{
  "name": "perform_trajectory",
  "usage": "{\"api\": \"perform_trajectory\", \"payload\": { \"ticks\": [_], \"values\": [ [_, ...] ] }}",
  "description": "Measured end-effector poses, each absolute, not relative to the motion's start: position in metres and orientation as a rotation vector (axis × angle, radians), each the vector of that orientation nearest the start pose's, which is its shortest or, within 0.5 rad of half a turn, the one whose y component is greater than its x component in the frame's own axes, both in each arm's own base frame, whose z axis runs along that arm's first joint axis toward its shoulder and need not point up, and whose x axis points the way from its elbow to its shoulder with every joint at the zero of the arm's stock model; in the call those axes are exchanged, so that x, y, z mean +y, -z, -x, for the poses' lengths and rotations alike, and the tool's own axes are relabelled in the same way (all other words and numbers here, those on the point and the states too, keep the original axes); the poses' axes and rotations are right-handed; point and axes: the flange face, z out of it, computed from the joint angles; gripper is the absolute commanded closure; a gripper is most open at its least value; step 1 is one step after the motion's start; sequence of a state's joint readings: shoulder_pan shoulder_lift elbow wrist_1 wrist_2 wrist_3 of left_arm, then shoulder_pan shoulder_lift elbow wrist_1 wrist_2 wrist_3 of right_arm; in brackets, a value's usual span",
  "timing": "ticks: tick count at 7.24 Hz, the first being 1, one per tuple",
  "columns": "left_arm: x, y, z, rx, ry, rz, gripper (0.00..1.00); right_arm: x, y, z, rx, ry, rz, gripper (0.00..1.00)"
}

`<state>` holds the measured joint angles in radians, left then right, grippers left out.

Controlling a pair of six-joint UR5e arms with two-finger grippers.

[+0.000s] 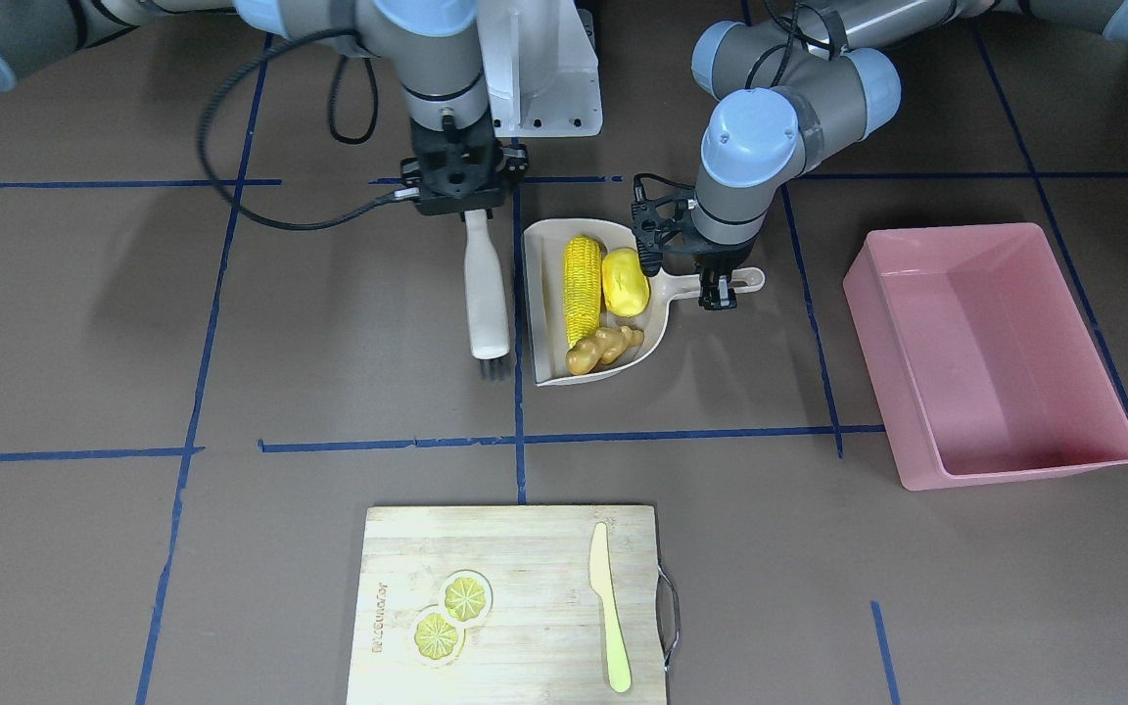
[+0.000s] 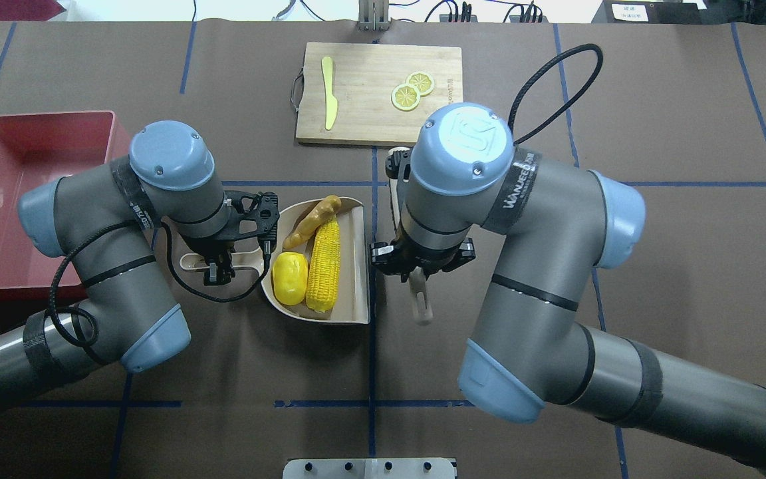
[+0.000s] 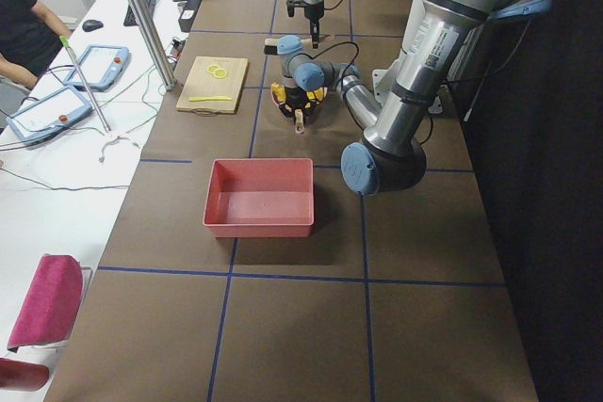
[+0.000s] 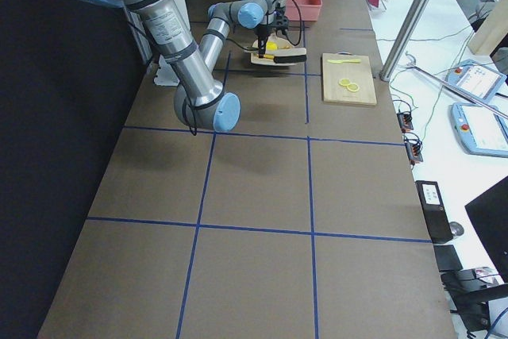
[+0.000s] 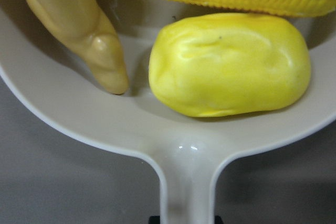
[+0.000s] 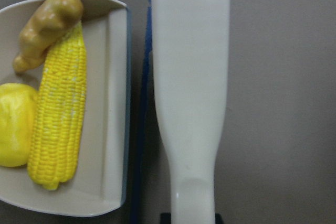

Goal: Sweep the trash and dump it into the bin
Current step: 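Lift the loaded dustpan with the left gripper while the right gripper withdraws the brush, then carry the dustpan over the pink bin with the left gripper and tip it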

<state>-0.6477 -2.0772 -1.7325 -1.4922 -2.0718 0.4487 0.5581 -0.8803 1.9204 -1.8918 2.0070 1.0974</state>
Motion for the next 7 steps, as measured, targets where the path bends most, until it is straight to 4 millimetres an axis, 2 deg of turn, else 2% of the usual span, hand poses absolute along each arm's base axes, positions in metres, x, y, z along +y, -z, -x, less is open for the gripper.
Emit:
{"api": "perform_trajectory", "payload": {
  "ticks": [2, 5, 7],
  "values": [
    [-0.471, -0.300, -0.442, 0.737, -1.422, -0.499, 1.00, -0.414, -0.165, 0.426, -0.780, 0.063, 0.001, 1.00],
    [-0.485, -0.282, -0.404, 0.783, -1.373, -0.538, 1.00, -0.427, -0.209, 0.354, -0.740, 0.001, -0.015, 1.00],
    [-0.491, -0.272, -0.350, 0.835, -1.309, -0.571, 1.00, -0.433, -0.231, 0.312, -0.729, -0.033, -0.007, 1.00]
  ]
}}
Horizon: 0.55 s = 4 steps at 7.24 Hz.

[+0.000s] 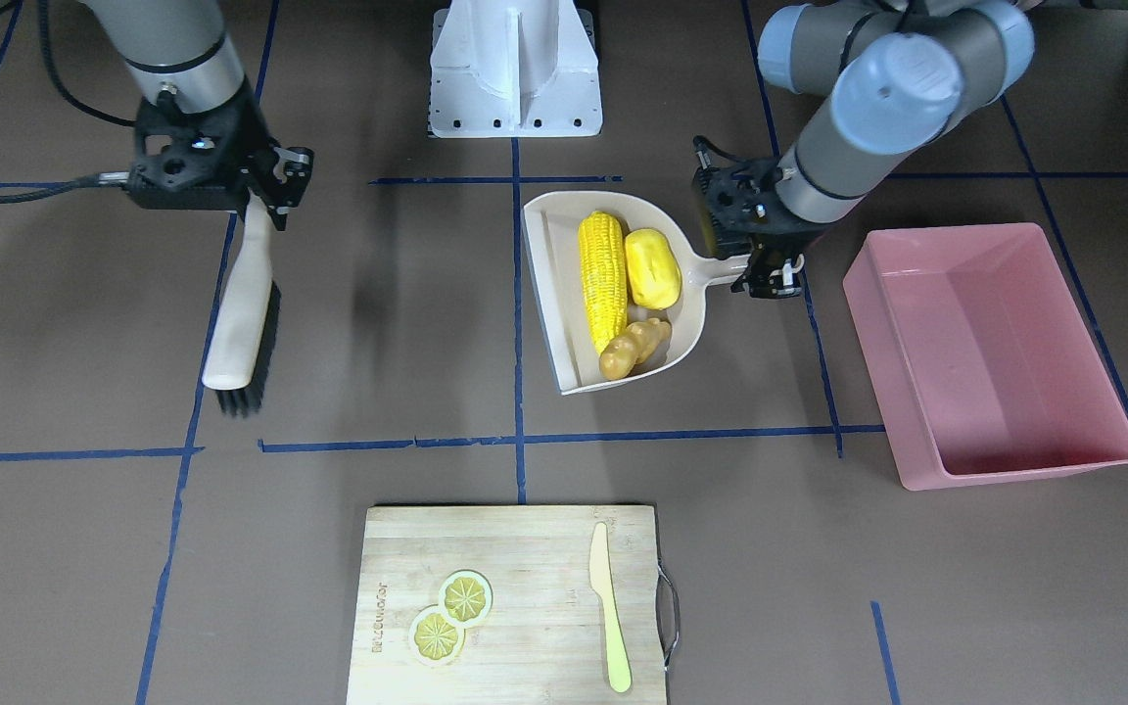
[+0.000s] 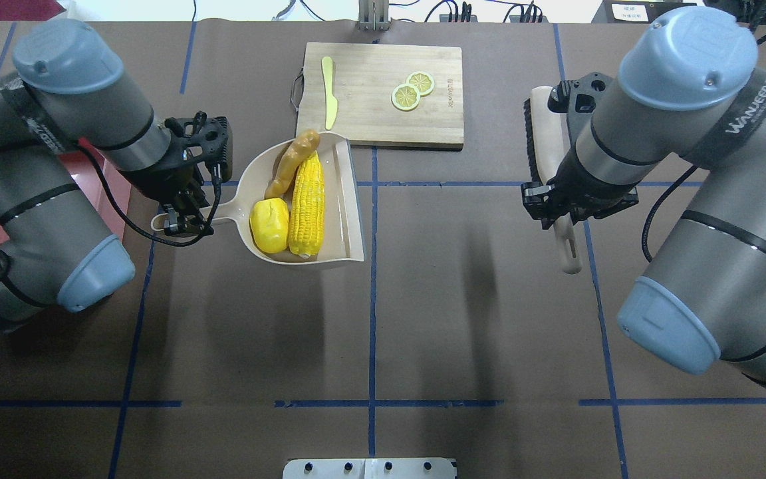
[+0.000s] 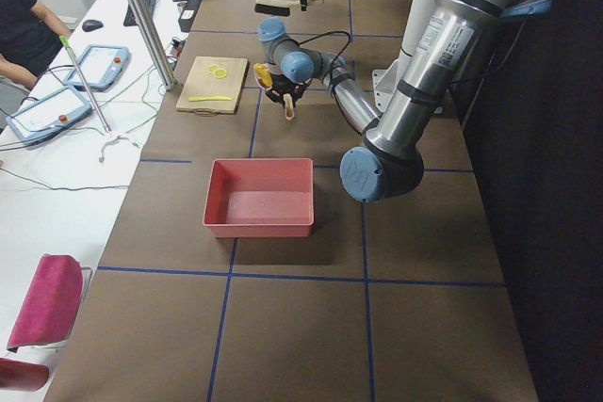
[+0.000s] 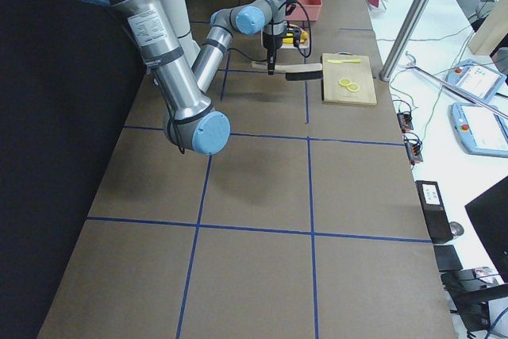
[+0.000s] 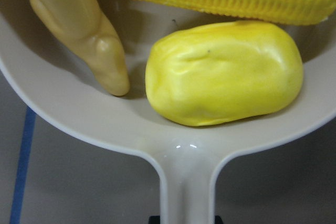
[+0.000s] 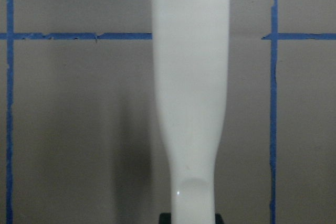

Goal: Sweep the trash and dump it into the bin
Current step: 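Carry the dustpan over the pink bin with the left gripper and tip it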

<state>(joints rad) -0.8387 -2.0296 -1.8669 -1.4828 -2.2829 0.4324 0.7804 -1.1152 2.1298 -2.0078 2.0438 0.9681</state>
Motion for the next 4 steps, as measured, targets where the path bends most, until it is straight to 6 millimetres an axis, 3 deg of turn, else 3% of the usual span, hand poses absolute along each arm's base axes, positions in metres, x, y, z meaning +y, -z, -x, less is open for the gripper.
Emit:
{"api": "perform_trajectory", "payload": {
  "ticks": [2, 4],
  "values": [
    [-0.493, -0.282, -0.271, 0.862, -1.177, -0.573, 1.00, -0.447, -0.251, 0.261, -0.741, -0.089, 0.014, 1.00],
    [-0.493, -0.310, -0.190, 0.845, -1.005, -0.548, 1.00, -0.457, -0.276, 0.217, -0.738, -0.099, 0.016, 1.00]
  ]
}}
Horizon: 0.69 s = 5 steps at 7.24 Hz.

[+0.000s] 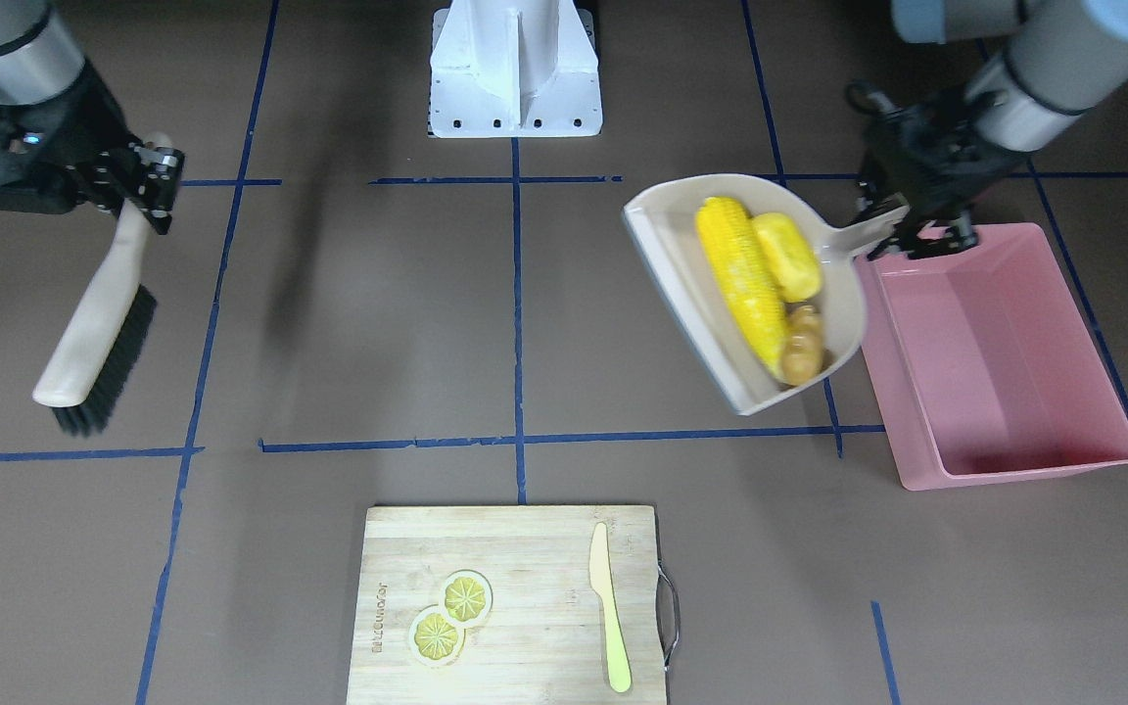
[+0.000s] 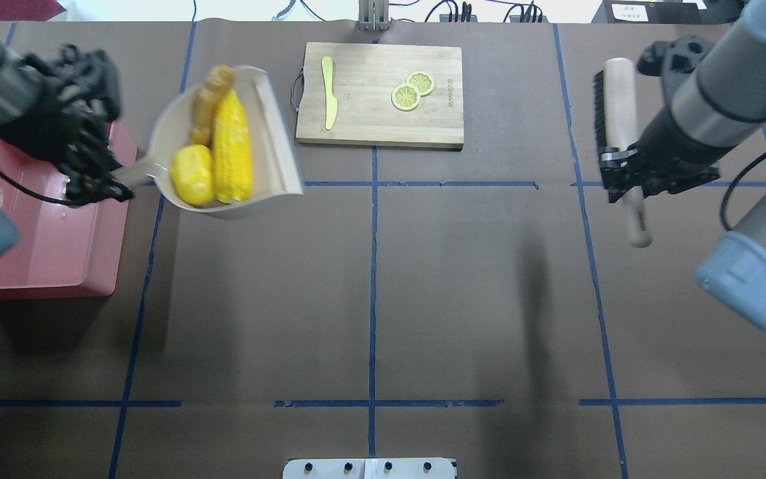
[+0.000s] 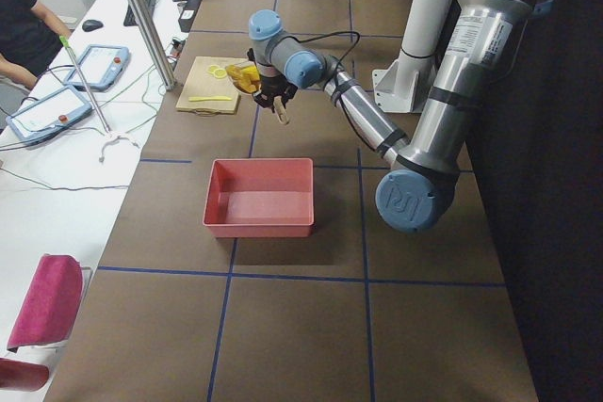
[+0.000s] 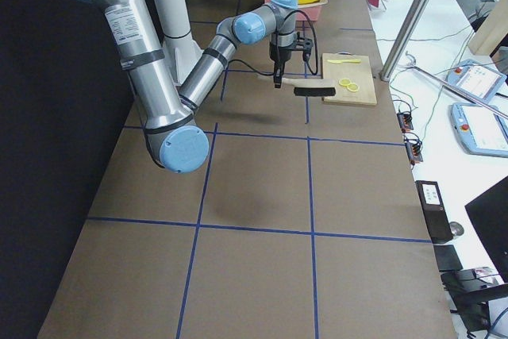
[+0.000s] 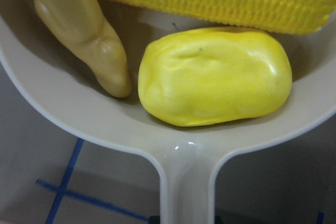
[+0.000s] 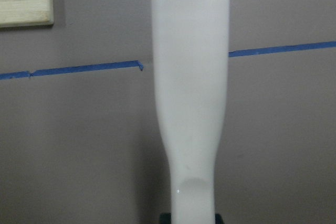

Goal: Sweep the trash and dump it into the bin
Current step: 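Carry the dustpan over the pink bin with the left gripper and tip it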

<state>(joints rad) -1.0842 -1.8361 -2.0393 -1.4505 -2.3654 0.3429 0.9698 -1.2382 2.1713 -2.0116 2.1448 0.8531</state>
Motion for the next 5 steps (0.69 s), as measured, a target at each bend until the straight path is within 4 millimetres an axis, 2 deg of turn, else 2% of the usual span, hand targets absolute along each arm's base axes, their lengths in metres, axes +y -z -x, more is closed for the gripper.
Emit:
{"api": "perform_trajectory", "payload": {
  "ticks": [3, 5],
  "values": [
    [-0.486, -0.383, -0.069, 0.807, -0.781, -0.495, 1.00, -0.454, -0.299, 0.187, -0.749, -0.076, 0.027, 1.00],
    [-0.464, -0.436, -0.008, 0.787, -0.661, -0.447, 1.00, -0.450, -0.303, 0.181, -0.753, -0.072, 0.029, 1.00]
  ]
}}
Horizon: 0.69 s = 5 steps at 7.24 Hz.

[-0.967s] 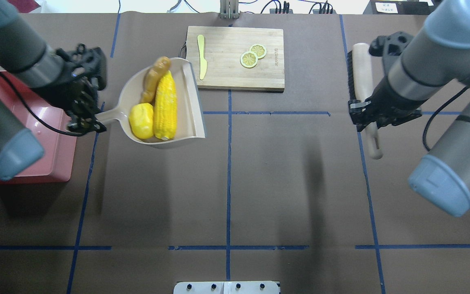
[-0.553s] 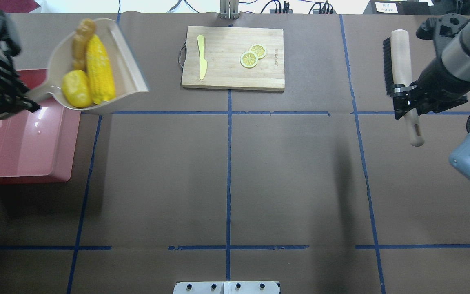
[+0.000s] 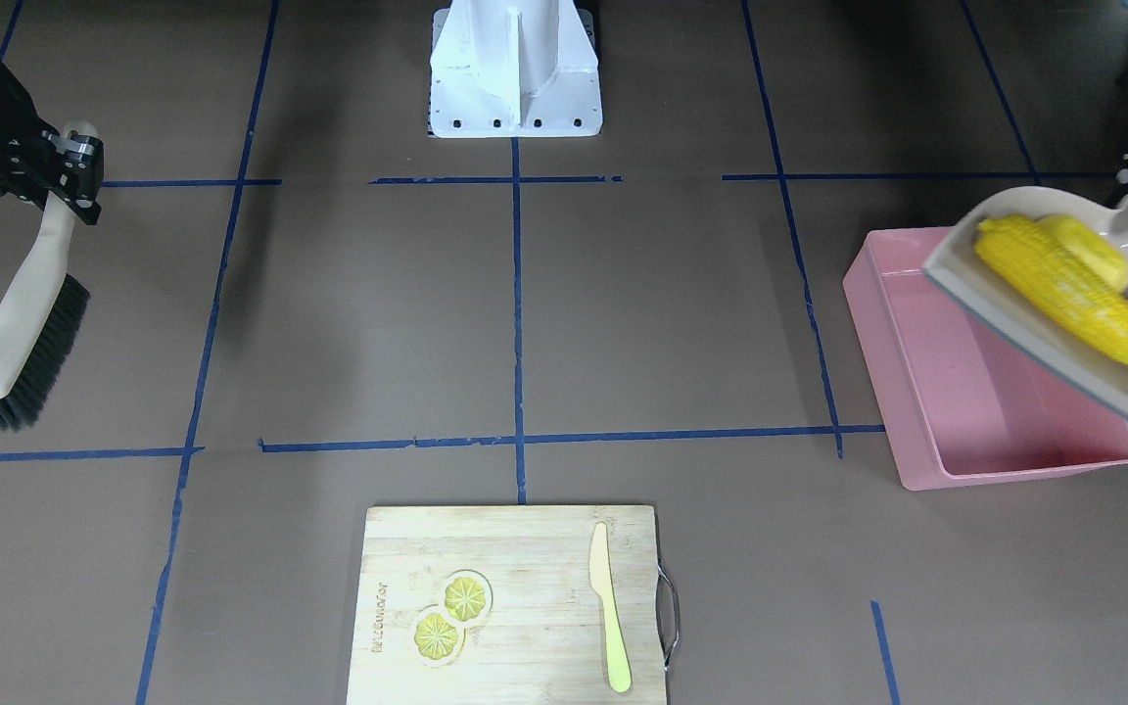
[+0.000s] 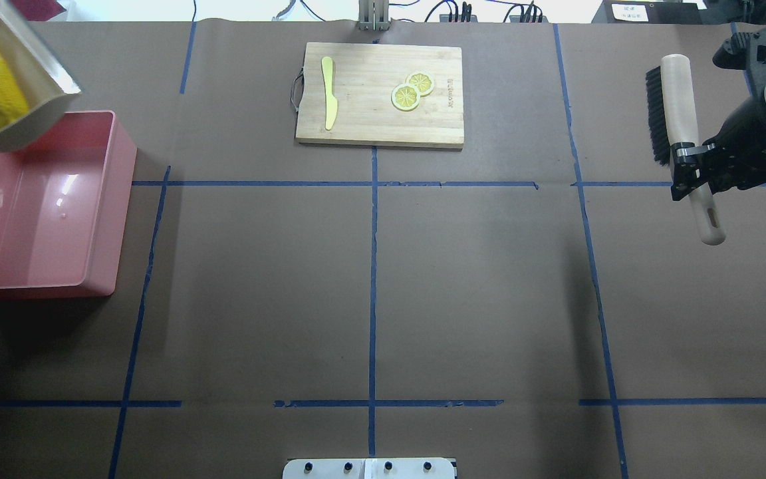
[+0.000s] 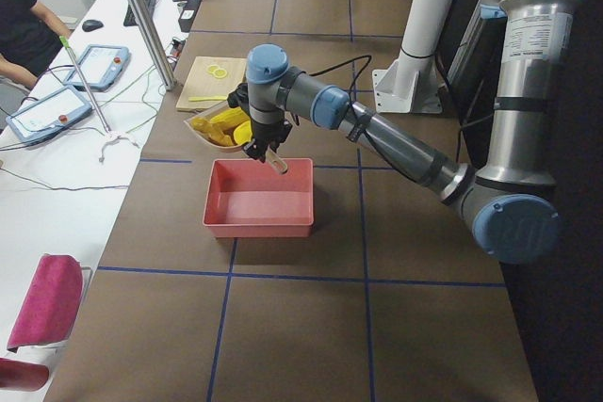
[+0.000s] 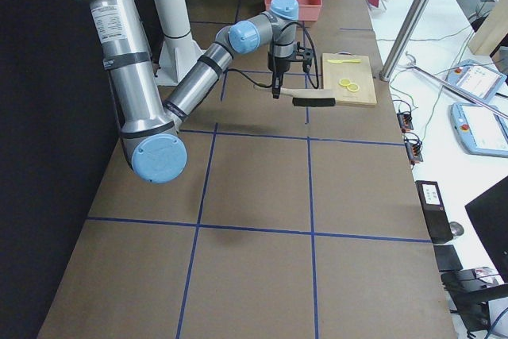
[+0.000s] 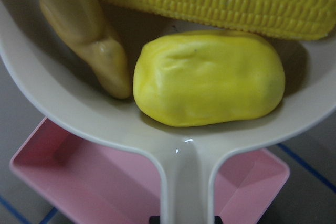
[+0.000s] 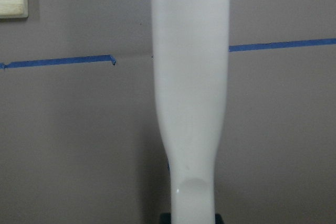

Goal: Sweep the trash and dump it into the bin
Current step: 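Carry the dustpan over the pink bin with the left gripper and tip it, then hold the dustpan tipped over the pink bin to empty it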

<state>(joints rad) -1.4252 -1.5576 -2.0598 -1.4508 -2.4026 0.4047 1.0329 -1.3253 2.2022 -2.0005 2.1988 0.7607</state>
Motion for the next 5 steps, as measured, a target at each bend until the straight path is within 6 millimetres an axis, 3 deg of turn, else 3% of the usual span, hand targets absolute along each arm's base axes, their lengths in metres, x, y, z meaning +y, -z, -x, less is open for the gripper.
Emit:
{"api": "perform_trajectory", "payload": {
  "ticks": [3, 5],
  "values": [
    [-0.427, -0.489, 0.034, 0.767, -0.611, -0.399, 1.00, -0.448, -0.306, 0.180, -0.751, -0.072, 0.035, 1.00],
    [-0.425, -0.500, 0.046, 0.630, -0.628, -0.381, 1.00, -0.446, -0.312, 0.179, -0.753, -0.068, 0.049, 1.00]
  ]
}}
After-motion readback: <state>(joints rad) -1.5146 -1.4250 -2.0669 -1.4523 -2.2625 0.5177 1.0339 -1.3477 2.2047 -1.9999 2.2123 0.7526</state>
